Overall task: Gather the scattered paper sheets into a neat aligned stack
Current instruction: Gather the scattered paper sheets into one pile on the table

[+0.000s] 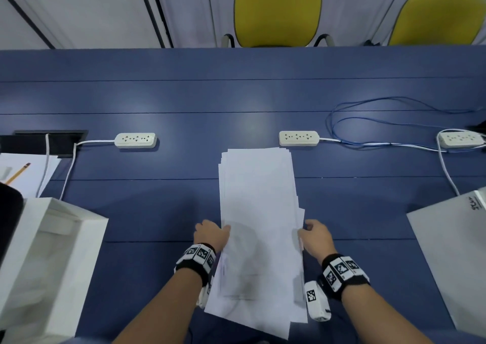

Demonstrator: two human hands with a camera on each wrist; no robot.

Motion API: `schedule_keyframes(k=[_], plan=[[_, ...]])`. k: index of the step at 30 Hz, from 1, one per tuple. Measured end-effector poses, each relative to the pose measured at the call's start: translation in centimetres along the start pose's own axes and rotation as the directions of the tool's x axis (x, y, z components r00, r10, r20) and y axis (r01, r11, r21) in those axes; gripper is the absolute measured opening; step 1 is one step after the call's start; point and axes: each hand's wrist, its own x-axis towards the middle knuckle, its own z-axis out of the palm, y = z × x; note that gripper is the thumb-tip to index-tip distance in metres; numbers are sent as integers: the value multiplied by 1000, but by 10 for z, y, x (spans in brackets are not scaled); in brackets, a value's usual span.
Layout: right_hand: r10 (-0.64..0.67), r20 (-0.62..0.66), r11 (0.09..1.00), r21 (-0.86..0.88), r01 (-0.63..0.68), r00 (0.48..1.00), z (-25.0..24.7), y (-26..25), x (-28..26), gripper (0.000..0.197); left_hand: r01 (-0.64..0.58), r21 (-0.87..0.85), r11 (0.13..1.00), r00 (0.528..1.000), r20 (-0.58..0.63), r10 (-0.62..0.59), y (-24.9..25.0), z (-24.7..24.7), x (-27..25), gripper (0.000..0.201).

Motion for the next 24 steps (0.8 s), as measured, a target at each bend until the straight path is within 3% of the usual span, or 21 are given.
schedule_keyframes(k=[4, 7, 11, 16, 21, 24], plan=[[4, -71, 1000, 12, -3, 997, -17, 1, 14, 52, -14, -120, 993, 1000, -16, 12, 2, -17, 19, 73], [-32, -37, 998, 45, 33, 999, -9, -15, 12, 35, -63, -168, 984, 998, -11, 63, 20, -19, 23, 67], [-78, -2, 995, 59, 78, 997, 8, -41, 18, 31, -131, -83, 988, 991, 9, 132, 53, -14, 28, 56], [-100, 29, 992, 81, 98, 995, 9, -57, 28, 51, -152, 6, 988, 988, 22, 152, 71, -17, 34, 56], [-25, -66, 995, 92, 31, 998, -16, -37, 33, 53, -45, -96, 994, 998, -50, 40, 49, -29, 56, 56], [6, -139, 1000, -8, -8, 990, -25, -26, 34, 42, -11, -137, 990, 998, -69, 1, 34, -34, 63, 48]])
